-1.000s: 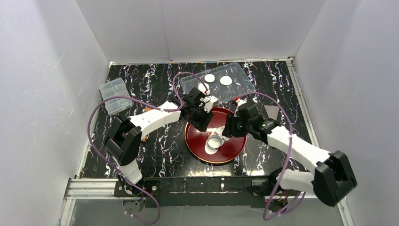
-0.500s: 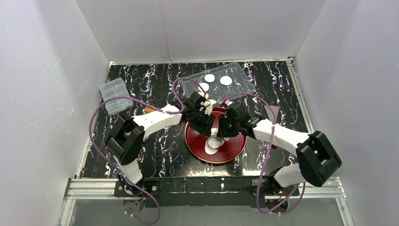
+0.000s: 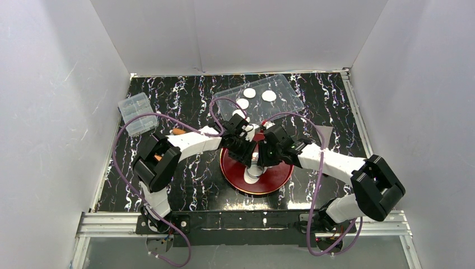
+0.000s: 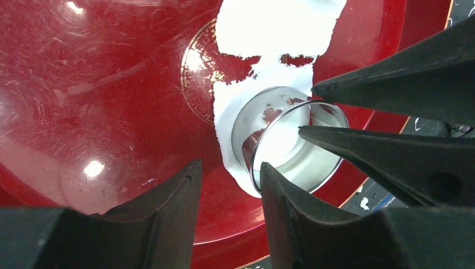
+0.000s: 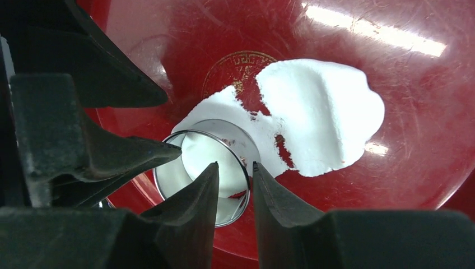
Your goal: Roll out the dumpling wrappers from the dough
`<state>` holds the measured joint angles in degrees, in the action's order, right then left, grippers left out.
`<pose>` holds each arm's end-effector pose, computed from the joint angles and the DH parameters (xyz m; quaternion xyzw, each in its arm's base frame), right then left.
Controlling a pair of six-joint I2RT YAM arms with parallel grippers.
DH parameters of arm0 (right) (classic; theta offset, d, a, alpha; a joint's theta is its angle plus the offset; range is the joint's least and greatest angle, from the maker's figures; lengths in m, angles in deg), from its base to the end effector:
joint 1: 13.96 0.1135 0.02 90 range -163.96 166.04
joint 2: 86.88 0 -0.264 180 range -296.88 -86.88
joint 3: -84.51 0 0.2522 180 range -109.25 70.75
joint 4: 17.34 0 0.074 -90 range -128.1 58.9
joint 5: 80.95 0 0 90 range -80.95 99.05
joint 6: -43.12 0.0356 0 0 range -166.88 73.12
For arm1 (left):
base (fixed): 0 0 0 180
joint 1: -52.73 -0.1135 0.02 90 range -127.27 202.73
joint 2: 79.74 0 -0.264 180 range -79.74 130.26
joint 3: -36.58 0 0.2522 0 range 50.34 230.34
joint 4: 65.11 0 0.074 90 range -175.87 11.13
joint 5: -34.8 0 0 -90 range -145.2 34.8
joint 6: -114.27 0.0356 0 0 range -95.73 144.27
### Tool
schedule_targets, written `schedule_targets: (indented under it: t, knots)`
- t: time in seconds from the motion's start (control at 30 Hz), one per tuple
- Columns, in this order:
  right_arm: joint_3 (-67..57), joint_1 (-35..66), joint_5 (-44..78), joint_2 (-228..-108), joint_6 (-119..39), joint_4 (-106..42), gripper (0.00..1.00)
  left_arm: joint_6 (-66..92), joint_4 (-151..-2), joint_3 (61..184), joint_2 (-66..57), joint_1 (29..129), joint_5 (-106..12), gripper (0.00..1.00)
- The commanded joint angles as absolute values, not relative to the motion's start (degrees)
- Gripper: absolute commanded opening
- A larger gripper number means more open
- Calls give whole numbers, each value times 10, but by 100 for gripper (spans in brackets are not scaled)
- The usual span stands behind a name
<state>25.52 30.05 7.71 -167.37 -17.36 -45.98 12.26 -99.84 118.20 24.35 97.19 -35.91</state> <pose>0.2029 0.1948 0.1973 -0.1146 0.9330 0.1952 0.2796 0.2599 -0.2715 0.1827 0.3097 0.8949 -0.2733 0.1692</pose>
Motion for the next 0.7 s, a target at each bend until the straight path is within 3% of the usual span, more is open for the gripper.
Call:
schedule_targets:
  t: [0.0, 0.13, 0.37, 0.6, 0.67]
  knots:
    - [246, 314, 56, -1685, -179, -448, 34, 121, -1001, 1176, 237, 976, -364, 39]
    - [251, 318, 47, -1690, -179, -439, 30, 123, -994, 1168, 234, 977, -368, 36]
    - [264, 320, 33, -1695, -180, -429, 21, 124, -993, 1165, 253, 977, -368, 20]
    - [311, 325, 22, -1688, -184, -368, 9, 142, -987, 1164, 231, 987, -392, 19]
    - [344, 329, 19, -1686, -191, -321, 2, 161, -983, 1157, 226, 1004, -420, 19]
